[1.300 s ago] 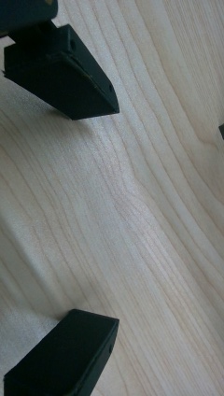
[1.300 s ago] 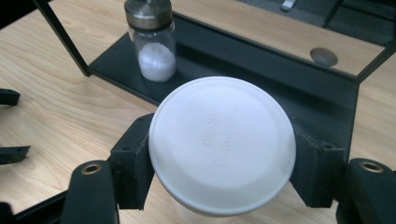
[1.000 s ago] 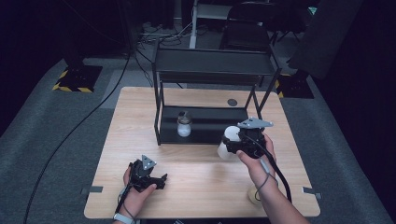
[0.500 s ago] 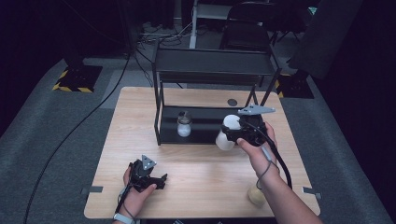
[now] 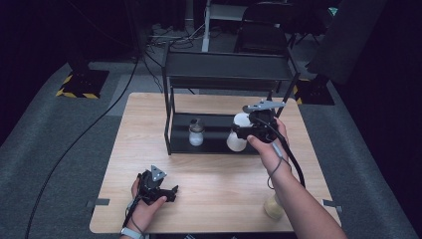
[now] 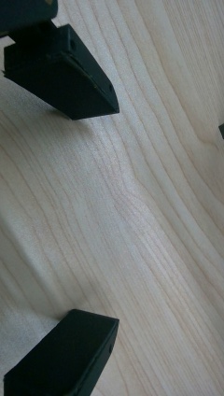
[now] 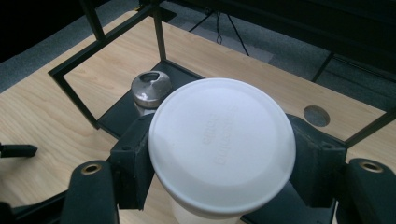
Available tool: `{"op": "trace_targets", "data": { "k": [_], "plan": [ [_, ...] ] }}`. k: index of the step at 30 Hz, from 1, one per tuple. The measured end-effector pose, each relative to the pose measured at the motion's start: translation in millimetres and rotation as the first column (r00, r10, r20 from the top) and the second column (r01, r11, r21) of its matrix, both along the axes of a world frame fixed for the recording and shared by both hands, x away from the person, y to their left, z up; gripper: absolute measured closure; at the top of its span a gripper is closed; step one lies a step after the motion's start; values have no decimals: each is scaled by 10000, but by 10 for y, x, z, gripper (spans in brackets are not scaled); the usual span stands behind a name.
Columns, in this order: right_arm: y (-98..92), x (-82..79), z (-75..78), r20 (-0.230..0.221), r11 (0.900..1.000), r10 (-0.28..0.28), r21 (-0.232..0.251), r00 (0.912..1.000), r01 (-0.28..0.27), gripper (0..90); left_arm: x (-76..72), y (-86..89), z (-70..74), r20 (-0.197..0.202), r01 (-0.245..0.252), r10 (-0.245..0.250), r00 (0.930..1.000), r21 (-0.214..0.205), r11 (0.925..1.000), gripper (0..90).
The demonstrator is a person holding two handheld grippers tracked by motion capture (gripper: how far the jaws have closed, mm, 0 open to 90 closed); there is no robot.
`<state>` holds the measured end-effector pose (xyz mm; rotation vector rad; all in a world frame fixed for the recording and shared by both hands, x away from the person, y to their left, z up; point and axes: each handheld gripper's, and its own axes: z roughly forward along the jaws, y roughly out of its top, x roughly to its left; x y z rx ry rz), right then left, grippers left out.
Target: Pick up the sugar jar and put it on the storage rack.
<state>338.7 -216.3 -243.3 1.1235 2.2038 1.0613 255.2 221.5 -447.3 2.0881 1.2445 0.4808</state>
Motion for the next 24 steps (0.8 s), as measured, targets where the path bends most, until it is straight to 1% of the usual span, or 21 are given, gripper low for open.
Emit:
{"op": "trace_targets", "data": {
  "k": [3,7,13,16,20,24],
  "plan": [
    [34,80,-20,34,10000,59,-13,10000,-59,339,0,0,0,-1,-4,4,10000,-2,10000,17],
    [82,206,-57,-87,10000,72,51,9999,-71,339,0,0,0,2,-3,3,10000,-3,10000,17],
    [182,336,-146,61,9994,305,-154,9995,-304,339,0,0,0,-1,0,0,10000,1,10000,17],
    [223,406,-195,30,9988,410,-260,9992,-409,339,0,0,1,-4,0,0,10000,4,10000,17],
    [280,487,-267,14,9985,391,-390,9992,-390,339,0,0,0,0,0,0,10000,4,10000,17],
    [318,556,-342,-21,9986,365,-393,9993,-365,339,-1,-1,-2,8,-16,16,10000,-13,10000,17]
  ]
}}
